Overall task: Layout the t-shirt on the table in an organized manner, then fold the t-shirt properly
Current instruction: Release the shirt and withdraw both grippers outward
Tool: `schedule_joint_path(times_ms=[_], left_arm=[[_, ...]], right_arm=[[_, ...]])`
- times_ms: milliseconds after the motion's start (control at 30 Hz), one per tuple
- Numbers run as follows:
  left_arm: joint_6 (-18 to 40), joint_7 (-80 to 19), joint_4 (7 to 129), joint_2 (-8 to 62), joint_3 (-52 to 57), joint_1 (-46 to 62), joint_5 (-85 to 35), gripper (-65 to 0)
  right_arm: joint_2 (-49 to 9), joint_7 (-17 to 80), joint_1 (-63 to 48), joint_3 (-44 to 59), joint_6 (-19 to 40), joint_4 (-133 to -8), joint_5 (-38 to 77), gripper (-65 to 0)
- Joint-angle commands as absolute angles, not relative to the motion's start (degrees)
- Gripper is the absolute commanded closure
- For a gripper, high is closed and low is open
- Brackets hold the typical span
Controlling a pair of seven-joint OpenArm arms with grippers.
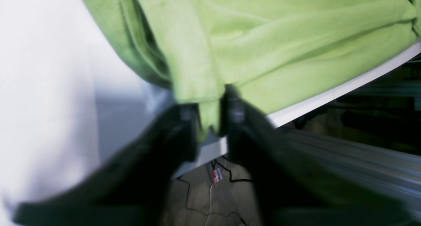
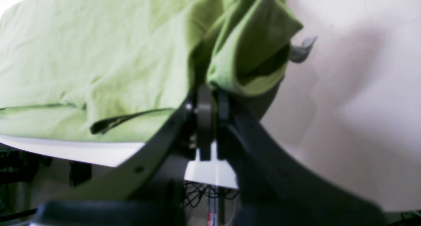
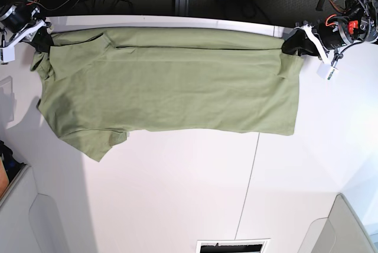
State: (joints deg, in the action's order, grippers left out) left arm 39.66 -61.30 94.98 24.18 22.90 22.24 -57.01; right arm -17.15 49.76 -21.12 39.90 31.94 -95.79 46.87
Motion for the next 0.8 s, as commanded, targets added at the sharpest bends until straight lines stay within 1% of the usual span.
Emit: schedule_joint_path(times_ms=[0, 33, 67, 200, 267, 300, 333, 500, 600, 733, 767], left_arm=[[40.0, -60.7, 95.9, 25.3, 23.4, 22.3, -58.1, -22.9], [40.0, -60.7, 95.9, 25.3, 23.4, 22.3, -58.1, -25.0], [40.0, -60.7, 96.0, 25.5, 23.4, 22.2, -58.4, -25.6], [40.0, -63.8, 96.3, 26.7, 23.4, 22.3, -62.0, -25.6], [40.0, -65.0, 96.4, 27.2, 23.5, 22.3, -62.7, -25.6], [40.0, -65.5, 96.5, 27.5, 23.7, 22.3, -63.4, -25.6], [40.0, -65.5, 96.5, 27.8, 24.1, 22.3, -63.6, -25.6], [40.0, -65.2, 96.5, 28.8, 31.2, 22.2, -64.0, -25.6], [40.0, -63.4, 96.5, 30.1, 35.4, 22.1, -64.5, -25.6], [40.0, -60.9, 96.5, 31.8, 36.5, 21.6, -64.3, -25.6], [40.0, -60.6, 96.5, 31.8, 36.3, 20.9, -63.8, -25.6]], right_arm=[[-18.1, 48.7, -21.1, 40.4, 32.4, -96.9, 47.3, 0.0], [-18.1, 48.7, -21.1, 40.5, 32.4, -96.9, 47.2, 0.0], [-18.1, 48.9, -21.1, 40.6, 32.4, -96.9, 47.2, 0.0], [-19.2, 51.0, -21.2, 40.7, 32.4, -97.6, 48.1, -0.8], [-20.1, 51.3, -21.2, 41.2, 32.4, -98.4, 48.0, -11.1], [-20.5, 51.4, -21.2, 41.7, 32.4, -99.1, 48.0, -14.7], [-20.9, 51.5, -21.2, 42.5, 32.4, -99.8, 48.0, -16.4], [-23.0, 50.6, -21.1, 47.1, 32.3, -103.5, 48.0, -16.7], [-25.1, 48.9, -20.0, 47.6, 32.3, -104.0, 47.7, -16.8], [-27.2, 47.5, -15.6, 47.3, 32.3, -102.9, 46.8, -16.8], [-27.5, 47.0, -14.2, 47.1, 32.1, -102.2, 46.5, -18.0]])
